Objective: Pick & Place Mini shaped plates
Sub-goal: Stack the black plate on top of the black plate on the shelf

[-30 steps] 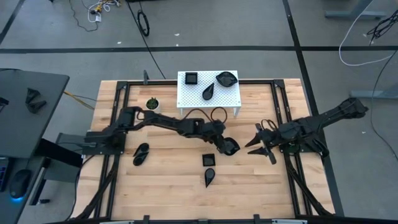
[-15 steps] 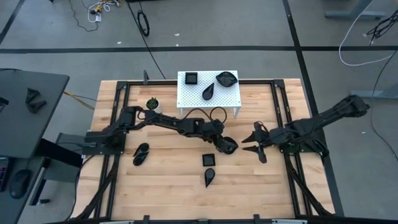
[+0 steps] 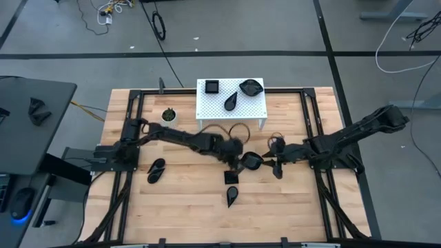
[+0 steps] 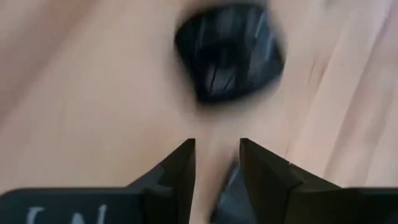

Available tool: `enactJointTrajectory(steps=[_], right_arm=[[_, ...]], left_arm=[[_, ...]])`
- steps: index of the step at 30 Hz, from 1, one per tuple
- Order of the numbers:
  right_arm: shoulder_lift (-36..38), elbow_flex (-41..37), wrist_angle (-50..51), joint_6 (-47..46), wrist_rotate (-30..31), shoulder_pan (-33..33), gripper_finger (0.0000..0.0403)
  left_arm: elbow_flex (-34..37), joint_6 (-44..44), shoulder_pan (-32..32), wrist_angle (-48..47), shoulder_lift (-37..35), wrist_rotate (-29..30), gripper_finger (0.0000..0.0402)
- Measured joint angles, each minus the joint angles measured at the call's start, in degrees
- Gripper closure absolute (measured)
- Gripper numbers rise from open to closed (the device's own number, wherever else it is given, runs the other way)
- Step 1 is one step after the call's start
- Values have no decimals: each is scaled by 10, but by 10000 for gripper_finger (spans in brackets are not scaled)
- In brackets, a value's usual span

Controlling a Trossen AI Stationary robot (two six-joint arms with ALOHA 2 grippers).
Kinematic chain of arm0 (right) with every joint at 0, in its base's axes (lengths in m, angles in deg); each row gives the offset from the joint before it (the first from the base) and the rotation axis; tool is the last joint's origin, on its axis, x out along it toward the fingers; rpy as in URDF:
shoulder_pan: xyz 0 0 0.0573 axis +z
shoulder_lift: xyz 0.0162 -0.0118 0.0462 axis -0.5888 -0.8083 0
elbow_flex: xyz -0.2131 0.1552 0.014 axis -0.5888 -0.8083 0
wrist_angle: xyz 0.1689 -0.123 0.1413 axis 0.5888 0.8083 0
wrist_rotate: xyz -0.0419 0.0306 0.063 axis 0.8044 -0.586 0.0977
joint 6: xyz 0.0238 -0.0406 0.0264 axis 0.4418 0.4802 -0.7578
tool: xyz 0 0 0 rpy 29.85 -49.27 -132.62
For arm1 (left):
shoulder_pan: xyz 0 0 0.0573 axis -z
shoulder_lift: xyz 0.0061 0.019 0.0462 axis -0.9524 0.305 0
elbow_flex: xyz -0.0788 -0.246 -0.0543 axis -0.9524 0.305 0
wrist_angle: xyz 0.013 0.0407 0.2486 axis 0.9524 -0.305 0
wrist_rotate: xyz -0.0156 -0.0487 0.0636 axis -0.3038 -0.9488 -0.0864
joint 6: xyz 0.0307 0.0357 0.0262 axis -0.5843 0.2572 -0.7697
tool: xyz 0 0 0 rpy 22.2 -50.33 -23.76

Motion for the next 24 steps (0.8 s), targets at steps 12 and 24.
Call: enactJointTrajectory(steps=[12,24], right_arm=[[-96,0,-16,-68,-39,-84,234],[-159,0,-90,-56,-51,-85,268]], left_arm=[[24,163,150,-213,3,127,306],[52,142,178,-162,3,219,321]])
